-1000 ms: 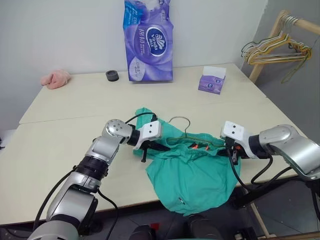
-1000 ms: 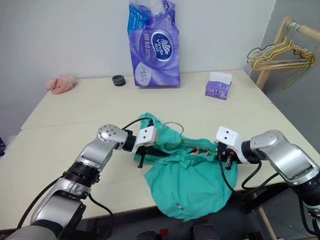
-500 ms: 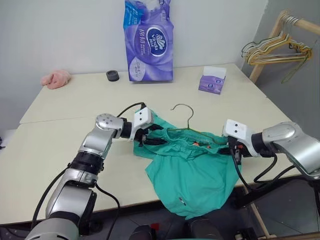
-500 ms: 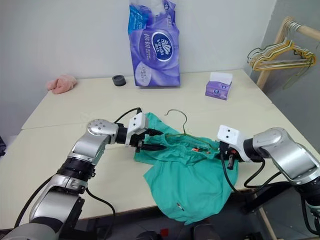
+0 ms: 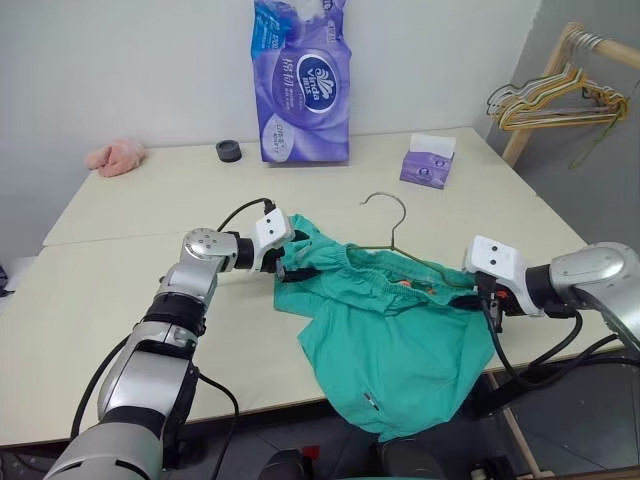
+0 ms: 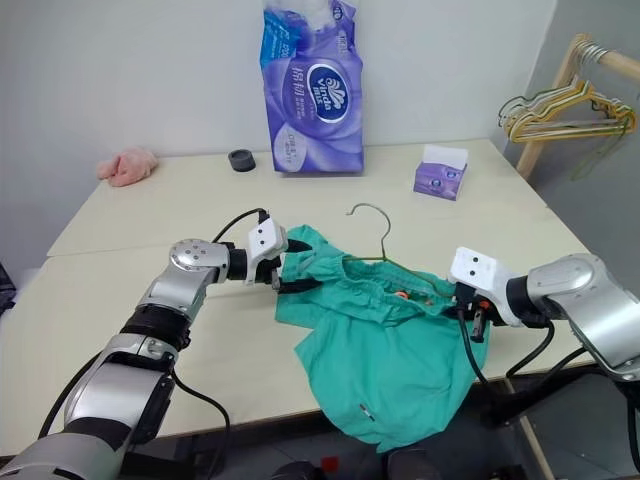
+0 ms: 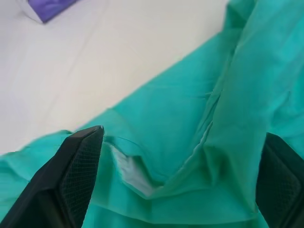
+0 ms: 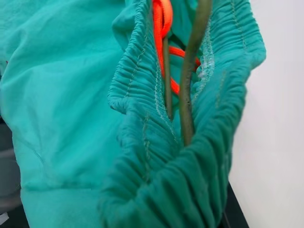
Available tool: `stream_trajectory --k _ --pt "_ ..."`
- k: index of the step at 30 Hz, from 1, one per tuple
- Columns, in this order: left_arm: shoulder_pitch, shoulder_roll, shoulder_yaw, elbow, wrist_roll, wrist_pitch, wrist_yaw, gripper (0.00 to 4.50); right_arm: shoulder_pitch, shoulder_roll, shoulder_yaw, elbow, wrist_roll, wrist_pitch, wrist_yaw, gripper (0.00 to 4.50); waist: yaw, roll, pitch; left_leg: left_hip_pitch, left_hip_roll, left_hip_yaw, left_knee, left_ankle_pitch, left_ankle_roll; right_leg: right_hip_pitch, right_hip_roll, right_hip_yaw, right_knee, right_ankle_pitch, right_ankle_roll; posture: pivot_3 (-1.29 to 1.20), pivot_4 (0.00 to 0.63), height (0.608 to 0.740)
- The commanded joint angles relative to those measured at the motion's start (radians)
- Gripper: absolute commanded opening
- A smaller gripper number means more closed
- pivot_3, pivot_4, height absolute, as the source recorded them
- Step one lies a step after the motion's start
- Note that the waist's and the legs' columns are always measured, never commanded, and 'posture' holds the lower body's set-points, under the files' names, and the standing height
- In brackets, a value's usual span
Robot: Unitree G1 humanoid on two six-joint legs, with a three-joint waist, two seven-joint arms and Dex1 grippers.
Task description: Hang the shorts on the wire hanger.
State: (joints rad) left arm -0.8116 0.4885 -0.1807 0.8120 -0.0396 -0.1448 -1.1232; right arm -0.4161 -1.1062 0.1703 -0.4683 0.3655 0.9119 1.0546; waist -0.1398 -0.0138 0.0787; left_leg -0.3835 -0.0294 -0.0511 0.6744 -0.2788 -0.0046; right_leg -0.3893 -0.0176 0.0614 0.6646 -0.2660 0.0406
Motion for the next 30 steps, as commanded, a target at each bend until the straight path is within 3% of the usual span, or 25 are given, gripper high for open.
stream_trajectory --k 1,8,13,17,21,27,30 --pt "-0.032 -0.003 0.023 0.03 0.01 -0.048 0.021 4.47 0.015 -0.036 -0.09 -0.047 0.042 0.018 0.014 0.0 -0.003 0.0 0.0 0.0 0.0 0.0 0.0 0.0 0.0 0.0 0.0 0.0 0.0 0.0 0.0 -0.23 0.047 0.74" --pt "-0.053 -0.014 0.026 0.101 0.032 -0.096 0.062 4.47 0.063 -0.068 -0.165 -0.075 0.088 0.057 0.006 0.0 -0.004 0.0 0.0 0.0 0.0 0.0 0.0 0.0 0.0 0.0 0.0 0.0 0.0 0.0 0.0 -0.24 0.052 0.74" --pt "-0.062 -0.026 0.086 0.061 -0.062 0.016 -0.019 4.47 0.113 -0.063 -0.23 -0.089 0.129 0.099 -0.024 0.0 -0.005 0.0 0.0 0.0 0.0 0.0 0.001 0.0 0.0 0.0 0.0 0.0 0.0 0.0 0.0 -0.25 0.056 0.74" --pt "-0.066 0.02 0.13 -0.003 -0.116 0.126 -0.09 4.47 0.175 -0.031 -0.343 -0.103 0.197 0.189 -0.063 0.0 -0.008 0.0 0.0 -0.001 0.0 0.0 0.001 0.0 0.0 0.0 0.0 -0.001 0.0 0.0 0.0 -0.27 0.063 0.74" --pt "-0.124 0.052 0.19 -0.009 -0.138 0.148 -0.032 4.47 0.249 0.025 -0.502 -0.111 0.261 0.319 -0.12 0.0 -0.009 -0.003 0.002 -0.001 0.0 -0.001 0.001 0.0 0.0 0.0 0.0 -0.001 0.0 0.0 0.0 -0.28 0.078 0.74" --pt "-0.018 -0.039 0.115 -0.434 -0.245 0.411 -0.086 4.47 0.181 0.207 -0.751 -0.126 0.338 0.656 -0.275 0.0 -0.006 -0.001 0.002 -0.001 -0.001 -0.001 0.002 -0.001 0.001 0.001 -0.001 0.0 0.0 0.0 0.001 -0.31 0.102 0.74" --pt "0.016 -0.108 0.054 -0.638 -0.303 0.567 -0.057 4.47 0.178 0.285 -0.869 -0.123 0.381 0.702 -0.405 0.0 -0.011 -0.001 0.006 -0.001 -0.002 -0.001 0.002 -0.001 0.001 0.001 -0.001 0.0 0.0 0.0 0.001 -0.35 0.124 0.74"
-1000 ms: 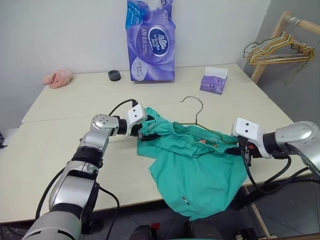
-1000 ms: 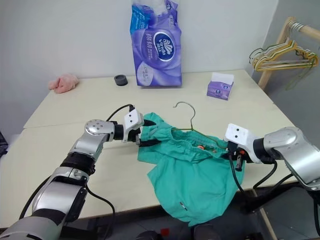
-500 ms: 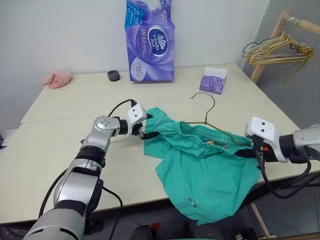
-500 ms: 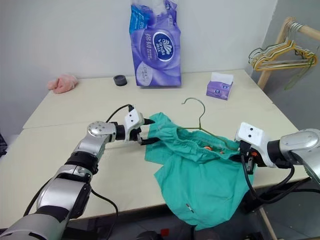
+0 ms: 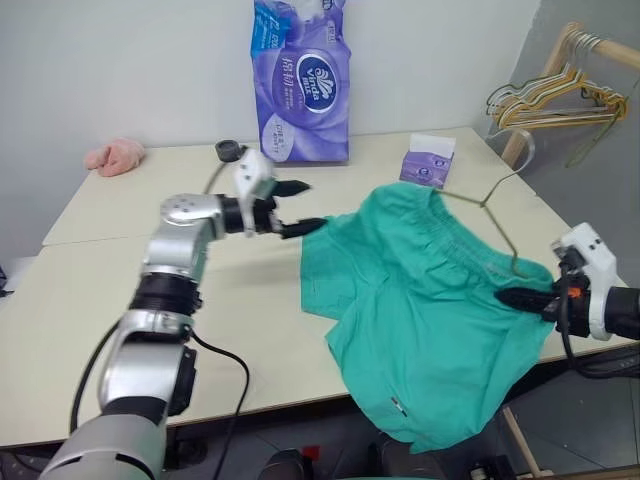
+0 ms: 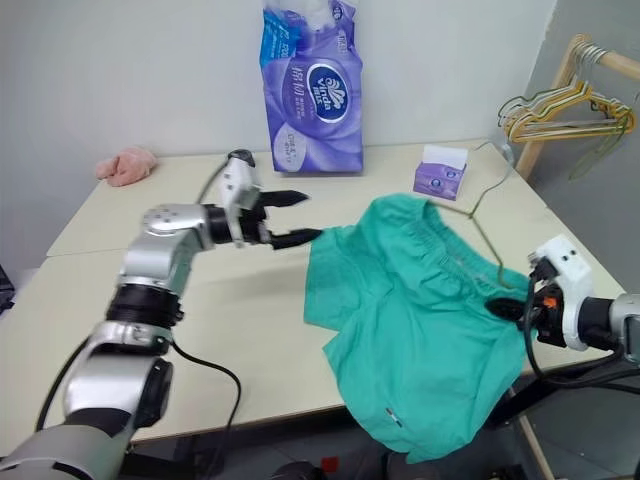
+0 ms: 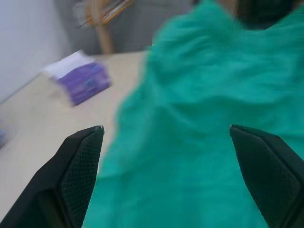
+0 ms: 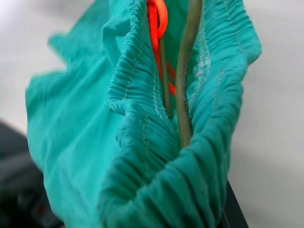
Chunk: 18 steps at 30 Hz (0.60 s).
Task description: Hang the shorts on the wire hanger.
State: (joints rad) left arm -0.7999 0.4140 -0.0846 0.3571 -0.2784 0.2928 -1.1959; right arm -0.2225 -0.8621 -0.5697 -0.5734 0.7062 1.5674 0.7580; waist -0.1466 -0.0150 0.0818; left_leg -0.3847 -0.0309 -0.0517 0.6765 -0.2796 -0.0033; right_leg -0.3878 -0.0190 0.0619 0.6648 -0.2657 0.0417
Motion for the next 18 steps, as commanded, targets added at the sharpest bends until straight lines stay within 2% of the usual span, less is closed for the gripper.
stream_trajectory --k 1,6,9,13,18 --pt "0.006 -0.053 -0.054 -0.233 -0.091 0.188 0.025 4.47 -0.013 0.062 -0.163 -0.018 0.058 0.047 -0.154 0.0 -0.008 0.001 0.006 0.0 0.0 0.0 0.0 0.0 0.0 0.0 0.0 0.0 0.0 0.0 0.0 -0.35 0.129 0.74" --pt "-0.025 -0.062 -0.125 -0.373 -0.114 0.351 0.039 4.47 -0.006 0.109 -0.283 0.005 0.222 0.047 -0.4 0.0 -0.045 0.01 0.028 0.0 0.0 0.003 0.0 0.0 0.0 0.0 0.003 0.004 0.0 -0.001 0.001 -0.4 0.16 0.74" --pt "-0.126 -0.116 -0.146 -0.348 -0.132 0.432 0.063 4.47 -0.035 0.132 -0.408 0.024 0.331 0.047 -0.648 0.0 -0.06 0.011 0.052 0.001 0.001 0.003 -0.001 0.0 0.001 0.002 0.007 0.006 0.0 -0.004 0.007 -0.42 0.177 0.74" --pt "-0.154 -0.139 -0.162 -0.36 -0.132 0.408 0.06 4.47 0.013 0.086 -0.487 0.058 0.512 0.047 -0.855 0.0 -0.085 0.014 0.073 0.001 0.001 0.009 0.0 -0.002 0.003 0.001 0.012 0.01 -0.001 -0.005 0.009 -0.45 0.203 0.74" --pt "-0.178 -0.212 -0.168 -0.36 -0.112 0.276 0.08 4.47 0.015 0.002 -0.549 0.121 0.636 0.047 -1.093 0.0 -0.123 0.012 0.097 0.0 0.002 0.016 -0.001 -0.005 0.008 0.001 0.012 0.014 -0.002 -0.006 0.01 -0.46 0.22 0.74"
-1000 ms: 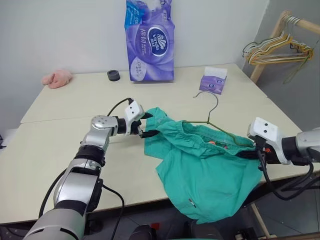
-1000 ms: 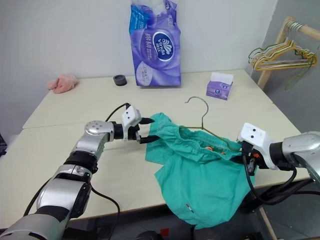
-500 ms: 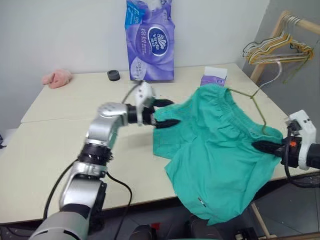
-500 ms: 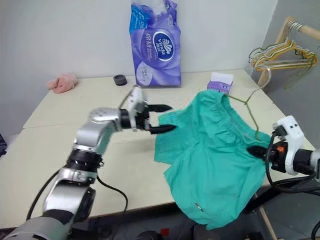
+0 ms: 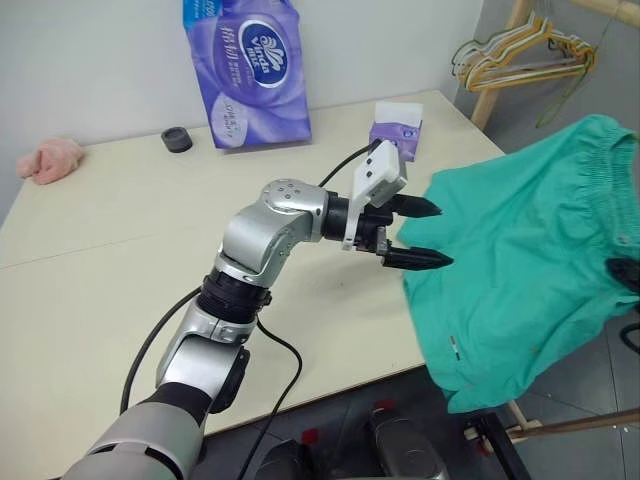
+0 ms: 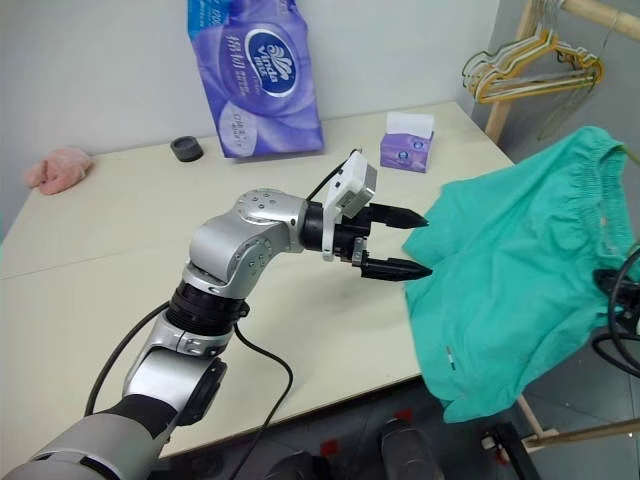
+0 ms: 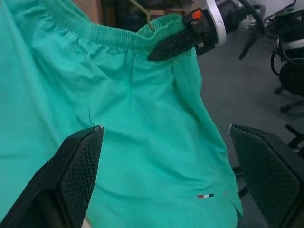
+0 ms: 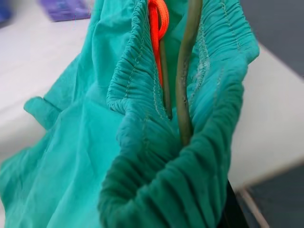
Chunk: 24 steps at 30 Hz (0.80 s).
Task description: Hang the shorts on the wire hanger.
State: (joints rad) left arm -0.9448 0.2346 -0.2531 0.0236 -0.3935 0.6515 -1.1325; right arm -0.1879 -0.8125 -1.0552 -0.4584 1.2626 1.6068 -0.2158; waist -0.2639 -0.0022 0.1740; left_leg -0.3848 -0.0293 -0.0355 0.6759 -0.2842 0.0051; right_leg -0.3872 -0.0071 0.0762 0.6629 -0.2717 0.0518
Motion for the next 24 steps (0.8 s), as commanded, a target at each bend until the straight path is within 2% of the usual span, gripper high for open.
stream_trajectory --k 1,7,12,15,19,24 --pt "-0.04 -0.048 0.001 -0.023 0.009 -0.115 0.023 4.47 -0.029 -0.066 -0.07 0.02 0.089 0.008 -0.165 0.0 -0.012 -0.003 0.01 0.0 0.0 0.001 0.0 0.0 0.0 0.0 0.0 0.001 0.0 0.0 0.001 -0.46 0.221 0.74" --pt "-0.07 -0.096 -0.011 -0.004 0.026 -0.174 0.049 4.47 -0.067 -0.129 -0.074 0.115 0.195 -0.032 -0.373 0.0 -0.042 -0.01 0.021 0.002 0.001 0.014 -0.001 -0.002 0.003 -0.001 0.003 0.017 -0.004 0.001 0.005 -0.46 0.229 0.74" --pt "-0.081 -0.116 -0.028 -0.028 0.014 -0.189 0.04 4.47 -0.051 -0.193 -0.043 0.247 0.377 -0.216 -0.66 0.0 -0.056 -0.012 0.028 0.002 0.001 0.018 -0.002 -0.003 0.005 -0.002 0.003 0.022 -0.007 0.001 0.008 -0.45 0.229 0.74" --pt "-0.09 -0.128 -0.03 -0.025 0.016 -0.195 0.044 4.47 -0.015 -0.241 -0.022 0.317 0.459 -0.312 -0.772 0.0 -0.06 -0.012 0.031 0.002 0.001 0.02 -0.004 -0.003 0.005 -0.001 0.003 0.024 -0.012 0.003 0.011 -0.45 0.231 0.74" --pt "-0.094 -0.135 -0.04 -0.027 0.022 -0.208 0.04 4.47 0.025 -0.298 0.015 0.395 0.53 -0.4 -0.829 0.0 -0.063 -0.013 0.034 0.002 0.001 0.023 -0.009 -0.003 0.005 -0.001 0.003 0.025 -0.019 0.005 0.013 -0.43 0.23 0.74" --pt "-0.099 -0.144 -0.043 -0.036 0.014 -0.215 0.041 4.47 0.016 -0.38 0.085 0.556 0.488 -0.412 -0.749 0.0 -0.064 -0.013 0.037 0.003 0.001 0.026 -0.012 -0.004 0.007 -0.002 0.003 0.027 -0.02 0.004 0.015 -0.43 0.229 0.74"
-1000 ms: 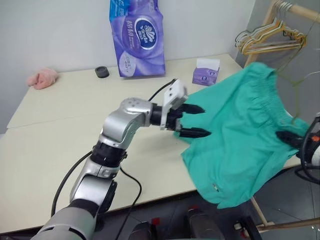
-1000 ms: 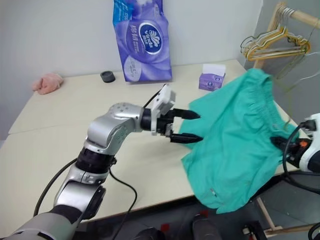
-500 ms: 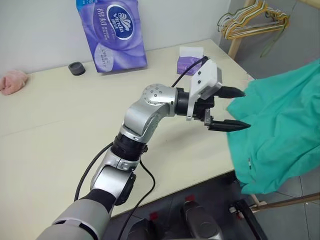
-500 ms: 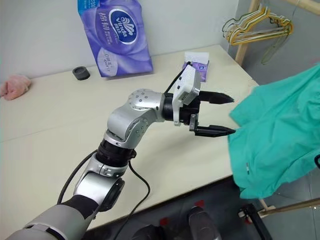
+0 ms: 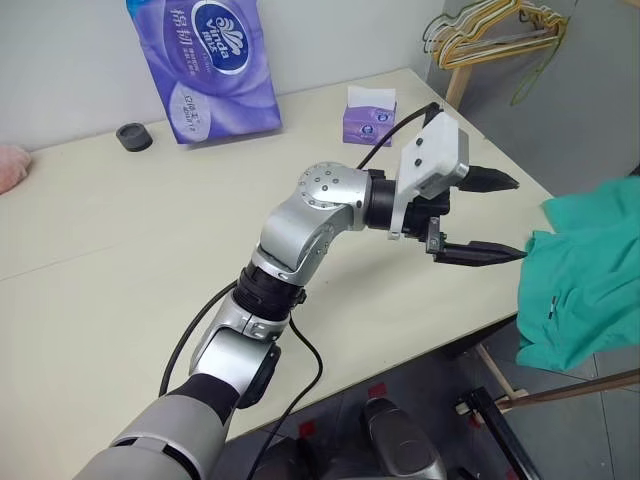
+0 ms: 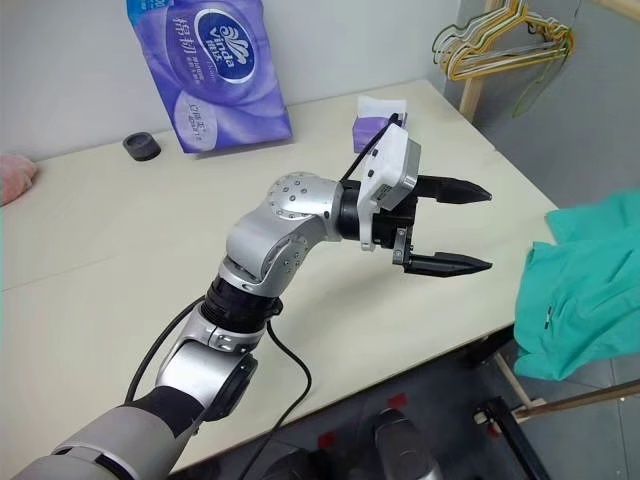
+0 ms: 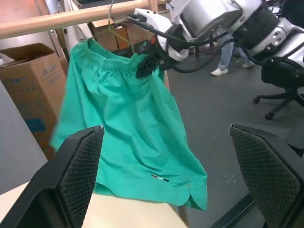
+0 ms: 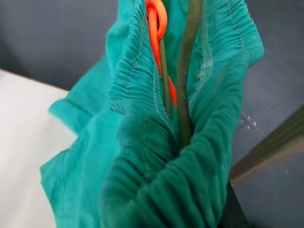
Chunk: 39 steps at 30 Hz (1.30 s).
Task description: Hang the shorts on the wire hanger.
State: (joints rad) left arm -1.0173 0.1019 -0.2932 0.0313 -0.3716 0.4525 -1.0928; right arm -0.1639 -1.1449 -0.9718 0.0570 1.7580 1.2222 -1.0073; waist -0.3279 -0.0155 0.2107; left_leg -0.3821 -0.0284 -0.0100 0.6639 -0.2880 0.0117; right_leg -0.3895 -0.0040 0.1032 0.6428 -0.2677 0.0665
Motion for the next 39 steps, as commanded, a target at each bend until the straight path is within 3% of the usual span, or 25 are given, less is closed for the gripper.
stream_trajectory --k 1,7,13,20,25,34,39 --pt "-0.028 -0.011 -0.004 -0.042 -0.006 -0.02 0.002 4.47 -0.005 -0.055 0.009 0.069 -0.028 -0.024 0.067 0.0 0.002 0.0 0.001 0.0 0.0 0.0 0.0 0.0 0.0 0.0 0.0 0.0 0.0 0.0 0.0 -0.42 0.229 0.74" --pt "-0.028 -0.008 -0.013 -0.033 0.012 -0.047 0.005 4.47 0.042 -0.03 0.009 0.138 -0.098 -0.006 0.154 0.0 0.012 0.0 0.001 0.0 0.0 0.0 0.0 0.0 0.0 0.0 0.0 0.0 0.0 0.0 0.0 -0.41 0.224 0.74" --pt "-0.018 -0.004 -0.019 -0.027 0.019 -0.059 0.005 4.47 0.126 0.055 -0.003 0.059 -0.069 -0.014 0.142 0.0 0.02 -0.003 0.003 0.0 0.002 -0.002 0.0 0.0 0.0 0.0 0.001 0.0 0.0 0.0 0.0 -0.41 0.22 0.74" --pt "-0.017 -0.009 -0.022 -0.02 0.022 -0.069 0.008 4.47 0.166 0.054 -0.016 -0.001 -0.096 -0.046 0.161 0.0 0.021 -0.006 0.004 -0.001 0.003 -0.004 -0.001 0.0 0.0 0.0 0.003 -0.001 -0.002 0.0 0.0 -0.41 0.215 0.74" --pt "-0.019 -0.012 -0.024 -0.009 0.026 -0.082 0.005 4.5 0.176 0.058 -0.038 -0.051 -0.101 -0.079 0.128 1.37 0.023 -0.005 0.004 -0.001 0.003 -0.003 -0.001 0.0 -0.001 0.0 0.002 -0.001 -0.001 0.0 0.0 -0.42 0.21 0.74" --pt "-0.021 -0.019 -0.027 0.01 0.034 -0.103 -0.002 4.5 0.188 0.028 -0.078 -0.225 0.004 -0.155 -0.063 4.43 0.02 -0.004 0.004 0.0 0.003 -0.001 -0.001 0.0 -0.001 -0.001 0.002 0.0 0.0 0.0 0.0 -0.42 0.199 0.74" --pt "-0.023 -0.022 -0.026 0.021 0.039 -0.117 -0.008 4.5 0.225 -0.032 -0.077 -0.317 0.054 -0.194 -0.229 4.43 0.022 -0.003 0.004 -0.001 0.003 -0.001 -0.001 0.0 -0.001 -0.001 0.002 0.0 -0.001 0.0 0.0 -0.43 0.19 0.74"
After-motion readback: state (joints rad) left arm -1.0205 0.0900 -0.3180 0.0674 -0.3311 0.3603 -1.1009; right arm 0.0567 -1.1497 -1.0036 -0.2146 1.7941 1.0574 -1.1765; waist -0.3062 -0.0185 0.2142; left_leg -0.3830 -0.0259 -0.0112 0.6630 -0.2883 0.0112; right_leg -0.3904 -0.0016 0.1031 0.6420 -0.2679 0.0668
